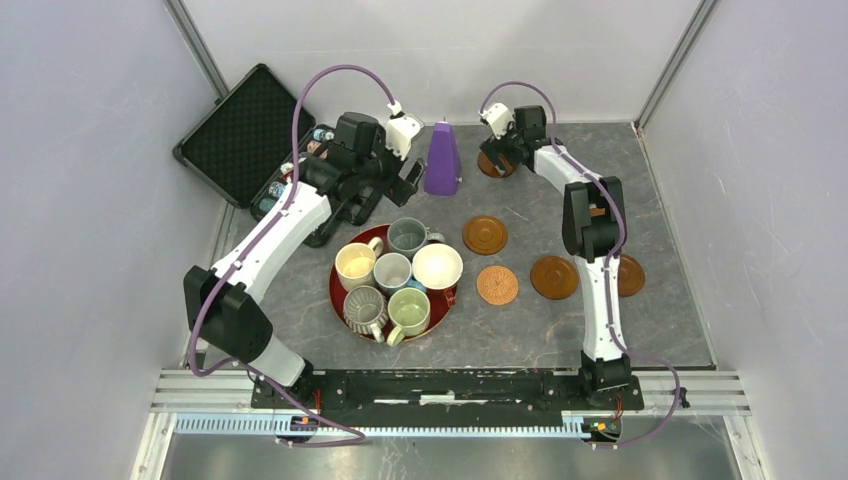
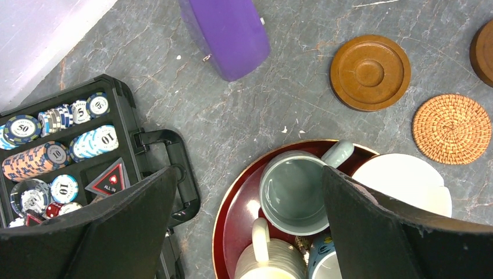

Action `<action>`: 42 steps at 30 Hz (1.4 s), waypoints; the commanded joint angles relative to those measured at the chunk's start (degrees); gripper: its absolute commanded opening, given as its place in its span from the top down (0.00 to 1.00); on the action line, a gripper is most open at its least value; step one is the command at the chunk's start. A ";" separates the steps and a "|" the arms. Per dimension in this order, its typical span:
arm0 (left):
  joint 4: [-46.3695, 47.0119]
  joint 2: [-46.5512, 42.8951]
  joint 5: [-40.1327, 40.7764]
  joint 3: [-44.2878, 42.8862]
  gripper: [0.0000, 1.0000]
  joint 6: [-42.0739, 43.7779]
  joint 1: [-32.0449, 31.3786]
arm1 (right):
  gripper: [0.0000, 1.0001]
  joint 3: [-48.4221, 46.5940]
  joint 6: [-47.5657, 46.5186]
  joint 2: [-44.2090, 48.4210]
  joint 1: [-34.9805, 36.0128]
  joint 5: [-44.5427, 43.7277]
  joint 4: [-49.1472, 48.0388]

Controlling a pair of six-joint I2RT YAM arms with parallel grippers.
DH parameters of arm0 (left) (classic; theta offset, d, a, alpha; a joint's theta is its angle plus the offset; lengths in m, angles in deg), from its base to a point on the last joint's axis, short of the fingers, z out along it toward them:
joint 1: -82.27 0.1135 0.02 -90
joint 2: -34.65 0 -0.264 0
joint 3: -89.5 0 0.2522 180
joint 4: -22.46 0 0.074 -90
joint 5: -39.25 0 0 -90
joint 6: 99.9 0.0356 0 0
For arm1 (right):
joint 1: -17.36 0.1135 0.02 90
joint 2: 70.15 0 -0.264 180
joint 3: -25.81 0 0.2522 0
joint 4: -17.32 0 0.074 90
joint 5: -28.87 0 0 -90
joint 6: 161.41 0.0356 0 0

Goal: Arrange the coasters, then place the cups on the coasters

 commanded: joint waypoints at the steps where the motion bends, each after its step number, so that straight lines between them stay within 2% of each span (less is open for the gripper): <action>1: 0.32 -2.87 -0.62 0.89 0.00 1.92 0.35 | 0.07 3.52 -4.99 3.65 -2.12 5.37 15.34; 16: 1.82 -6.46 -5.22 4.08 0.00 1.46 0.35 | 0.19 25.19 -9.80 19.33 -10.93 13.01 24.02; 26: 2.07 -7.22 -7.05 5.50 0.00 1.67 0.26 | 0.22 34.72 -10.84 25.49 -11.09 18.12 24.89; 31: 1.71 -7.51 -6.97 5.94 0.00 2.27 0.26 | 0.22 34.99 -9.48 26.93 -11.07 17.90 23.47; 38: 0.57 -6.70 -5.93 5.00 0.00 1.31 0.39 | 0.18 29.43 -6.12 29.75 -11.05 18.00 21.39; 42: -2.73 -6.12 -6.74 3.62 0.00 0.68 1.11 | 0.17 27.59 -5.17 31.97 -11.10 21.08 21.52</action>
